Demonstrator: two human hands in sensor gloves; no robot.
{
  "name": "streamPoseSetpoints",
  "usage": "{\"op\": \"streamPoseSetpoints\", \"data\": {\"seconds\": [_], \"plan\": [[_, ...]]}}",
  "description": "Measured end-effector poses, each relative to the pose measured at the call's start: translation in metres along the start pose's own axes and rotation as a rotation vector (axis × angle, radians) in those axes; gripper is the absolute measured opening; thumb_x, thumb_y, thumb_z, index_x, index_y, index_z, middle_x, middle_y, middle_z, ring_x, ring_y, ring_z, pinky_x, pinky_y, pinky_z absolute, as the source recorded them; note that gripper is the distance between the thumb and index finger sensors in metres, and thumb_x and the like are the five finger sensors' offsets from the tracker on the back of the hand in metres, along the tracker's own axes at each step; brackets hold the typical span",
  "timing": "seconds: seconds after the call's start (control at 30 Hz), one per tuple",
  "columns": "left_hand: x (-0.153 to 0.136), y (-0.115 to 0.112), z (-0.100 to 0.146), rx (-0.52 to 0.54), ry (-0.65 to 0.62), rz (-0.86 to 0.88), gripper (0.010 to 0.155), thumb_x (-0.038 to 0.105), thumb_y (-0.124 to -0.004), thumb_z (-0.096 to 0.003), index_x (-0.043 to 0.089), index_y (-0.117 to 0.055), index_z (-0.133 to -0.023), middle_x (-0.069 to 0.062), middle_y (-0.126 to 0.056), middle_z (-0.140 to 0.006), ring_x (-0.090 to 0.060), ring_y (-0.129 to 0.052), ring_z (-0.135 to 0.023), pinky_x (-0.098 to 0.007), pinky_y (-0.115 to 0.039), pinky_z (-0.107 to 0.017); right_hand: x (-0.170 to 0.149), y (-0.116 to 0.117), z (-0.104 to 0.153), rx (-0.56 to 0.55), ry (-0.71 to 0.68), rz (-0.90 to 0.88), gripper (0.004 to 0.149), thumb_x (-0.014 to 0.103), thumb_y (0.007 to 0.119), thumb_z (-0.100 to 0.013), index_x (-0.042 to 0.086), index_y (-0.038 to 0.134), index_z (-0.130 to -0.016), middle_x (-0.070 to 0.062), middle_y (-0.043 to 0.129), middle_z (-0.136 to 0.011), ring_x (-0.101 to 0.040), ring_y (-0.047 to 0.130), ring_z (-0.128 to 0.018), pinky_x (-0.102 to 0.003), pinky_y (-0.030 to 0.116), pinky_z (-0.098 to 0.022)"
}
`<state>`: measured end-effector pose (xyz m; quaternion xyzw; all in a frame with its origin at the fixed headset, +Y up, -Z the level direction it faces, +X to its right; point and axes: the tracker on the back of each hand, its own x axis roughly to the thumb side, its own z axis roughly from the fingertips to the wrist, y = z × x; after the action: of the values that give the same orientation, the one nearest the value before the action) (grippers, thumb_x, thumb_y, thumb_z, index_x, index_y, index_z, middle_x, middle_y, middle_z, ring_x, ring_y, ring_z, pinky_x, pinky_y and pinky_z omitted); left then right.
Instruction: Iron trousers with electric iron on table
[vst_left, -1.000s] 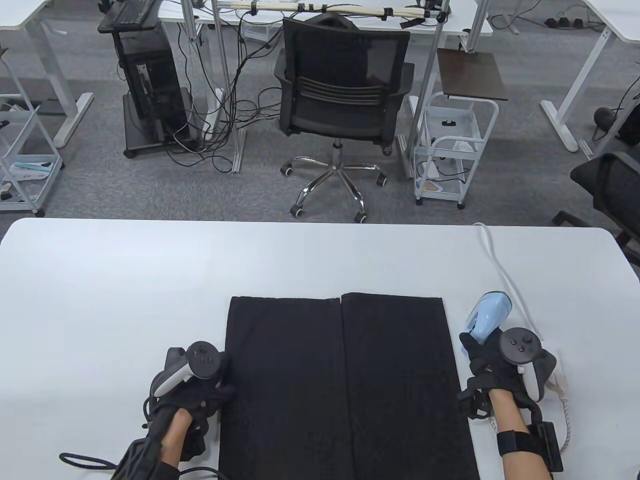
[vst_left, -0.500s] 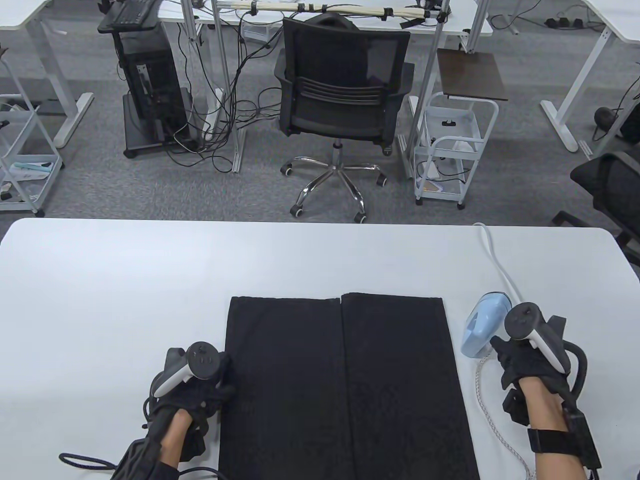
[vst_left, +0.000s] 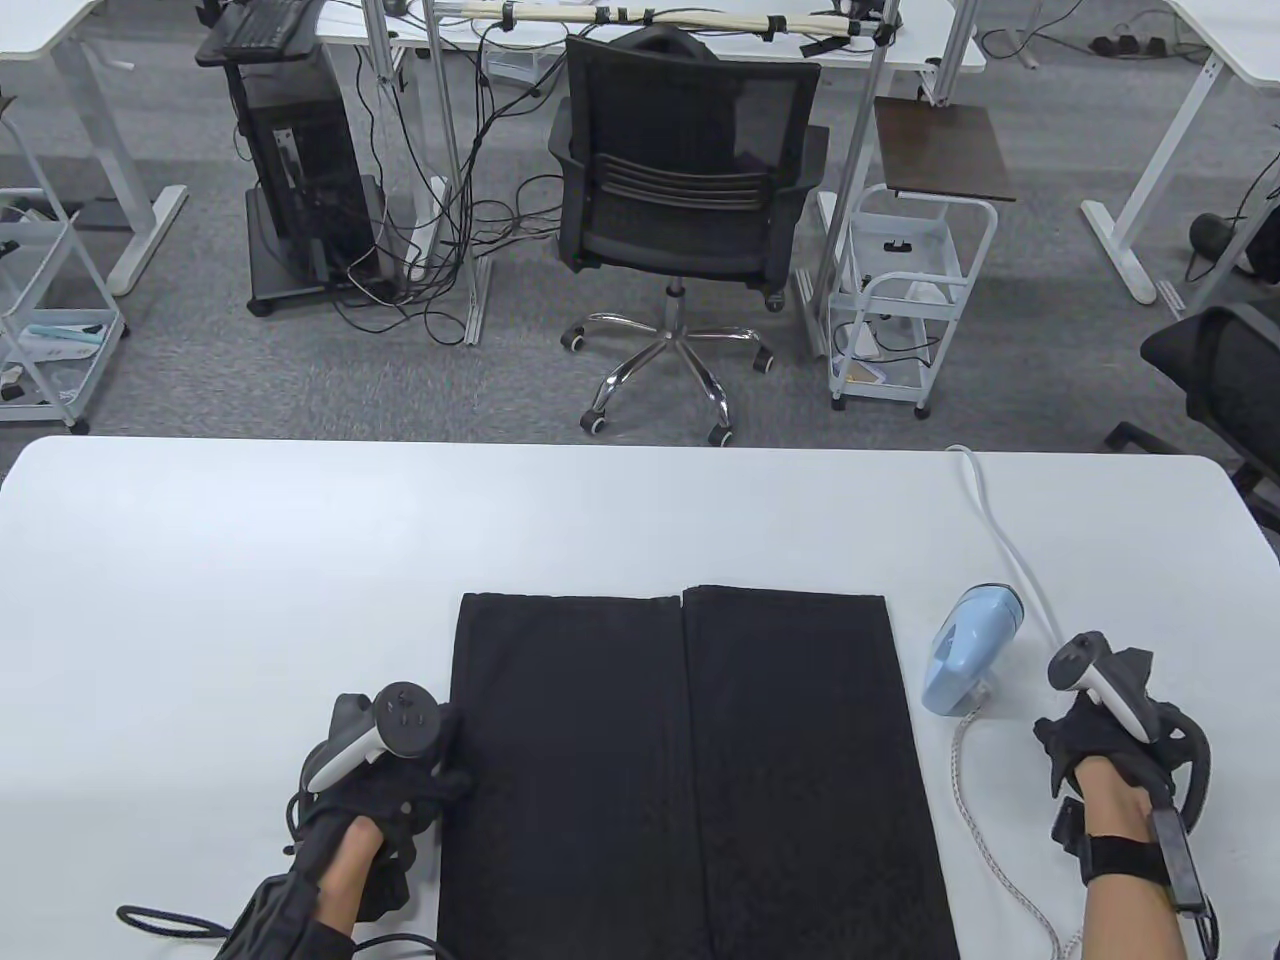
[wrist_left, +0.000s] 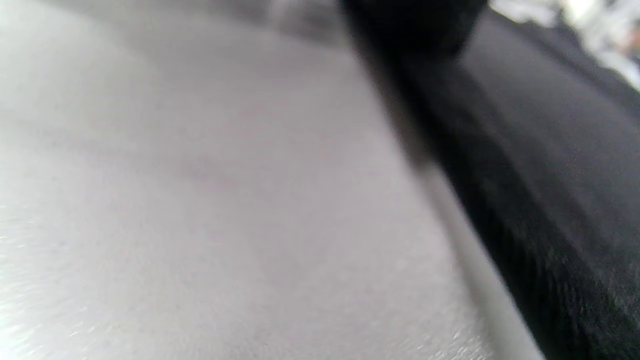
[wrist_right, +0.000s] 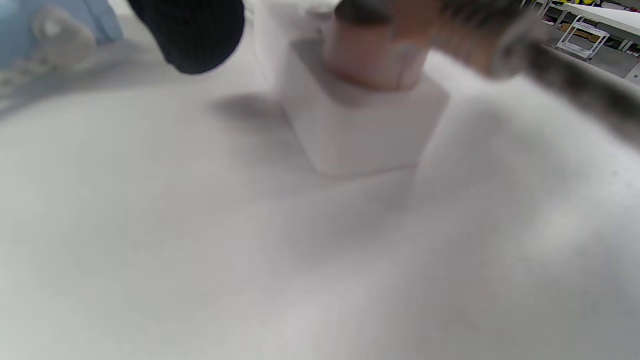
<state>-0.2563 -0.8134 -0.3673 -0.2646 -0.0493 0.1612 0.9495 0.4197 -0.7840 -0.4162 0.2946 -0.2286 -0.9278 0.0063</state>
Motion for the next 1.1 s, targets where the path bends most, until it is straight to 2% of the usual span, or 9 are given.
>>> {"op": "streamPoseSetpoints", "data": {"seconds": [0.27,0.43,0.5,0.57,0.7,0.8,0.87,1.0,1.1], "plan": [[0.0,0.0,0.0,0.001,0.001,0.002,0.083,0.044,-0.073,-0.0581,0.019,-0.022,-0.118,-0.023,-0.001,-0.118,-0.054,0.0,-0.104,-0.079,-0.014,-0.065,0.005,0.008,0.001,-0.157,-0.007,-0.024,0.076,0.049,0.074,-0.055,0.004,0.045,-0.109,-0.026,0.041,-0.116,-0.053,0.049,-0.105,-0.078,0.048,-0.065],[0.0,0.0,0.0,0.003,0.004,-0.001,0.083,0.045,-0.073,-0.058,0.019,-0.022,-0.118,-0.022,-0.002,-0.118,-0.054,-0.001,-0.104,-0.079,-0.014,-0.065,0.002,0.003,-0.001,-0.096,0.001,-0.029,0.076,0.05,0.074,-0.055,0.006,0.044,-0.109,-0.024,0.04,-0.117,-0.053,0.048,-0.105,-0.078,0.046,-0.066],[0.0,0.0,0.0,0.004,0.005,-0.001,0.083,0.045,-0.072,-0.058,0.02,-0.022,-0.118,-0.022,-0.002,-0.118,-0.053,-0.001,-0.104,-0.079,-0.014,-0.065,0.0,-0.002,0.001,-0.033,0.019,-0.023,0.08,0.052,0.072,-0.055,0.007,0.037,-0.112,-0.023,0.032,-0.119,-0.054,0.041,-0.106,-0.079,0.042,-0.066],[0.0,0.0,0.0,0.015,0.004,-0.006,0.083,0.045,-0.073,-0.0577,0.019,-0.023,-0.118,-0.022,-0.003,-0.119,-0.054,-0.002,-0.104,-0.079,-0.016,-0.065,-0.001,-0.008,0.01,-0.077,0.017,-0.022,0.084,0.053,0.071,-0.055,0.006,0.033,-0.113,-0.024,0.03,-0.118,-0.055,0.04,-0.106,-0.079,0.041,-0.066],[0.005,0.008,0.005,0.068,-0.003,-0.079,0.08,0.046,-0.075,-0.057,0.015,-0.033,-0.118,-0.026,-0.018,-0.12,-0.056,-0.019,-0.106,-0.079,-0.026,-0.067,0.005,-0.032,0.047,-0.22,-0.044,0.01,0.083,0.054,0.071,-0.055,0.008,0.033,-0.113,-0.024,0.033,-0.119,-0.058,0.041,-0.105,-0.079,0.041,-0.066],[0.026,0.028,0.022,0.225,-0.038,-0.117,0.078,0.046,-0.074,-0.0568,0.011,-0.04,-0.117,-0.028,-0.023,-0.119,-0.058,-0.024,-0.106,-0.079,-0.03,-0.066,0.019,-0.055,0.09,-0.339,-0.129,0.02,0.083,0.054,0.07,-0.055,0.009,0.032,-0.114,-0.025,0.033,-0.119,-0.059,0.04,-0.105,-0.079,0.04,-0.066],[0.051,0.045,0.04,0.352,-0.104,-0.112,0.078,0.047,-0.074,-0.0569,0.01,-0.042,-0.117,-0.028,-0.023,-0.119,-0.058,-0.024,-0.106,-0.079,-0.03,-0.066,0.037,-0.069,0.132,-0.447,-0.23,-0.004,0.083,0.054,0.07,-0.056,0.009,0.031,-0.114,-0.025,0.034,-0.119,-0.059,0.04,-0.104,-0.078,0.04,-0.066],[0.102,0.061,0.069,0.502,-0.215,-0.108,0.077,0.047,-0.073,-0.0573,0.008,-0.045,-0.117,-0.029,-0.025,-0.119,-0.059,-0.026,-0.106,-0.08,-0.031,-0.066,0.073,-0.075,0.196,-0.585,-0.401,-0.065,0.083,0.054,0.069,-0.056,0.009,0.032,-0.114,-0.026,0.035,-0.119,-0.059,0.04,-0.104,-0.078,0.04,-0.066],[0.138,0.058,0.085,0.585,-0.284,-0.112,0.077,0.048,-0.073,-0.0575,0.008,-0.045,-0.117,-0.029,-0.027,-0.12,-0.059,-0.028,-0.106,-0.08,-0.032,-0.066,0.107,-0.06,0.247,-0.669,-0.577,-0.131,0.082,0.054,0.068,-0.056,0.009,0.031,-0.114,-0.026,0.035,-0.118,-0.059,0.039,-0.104,-0.078,0.04,-0.066]]}}
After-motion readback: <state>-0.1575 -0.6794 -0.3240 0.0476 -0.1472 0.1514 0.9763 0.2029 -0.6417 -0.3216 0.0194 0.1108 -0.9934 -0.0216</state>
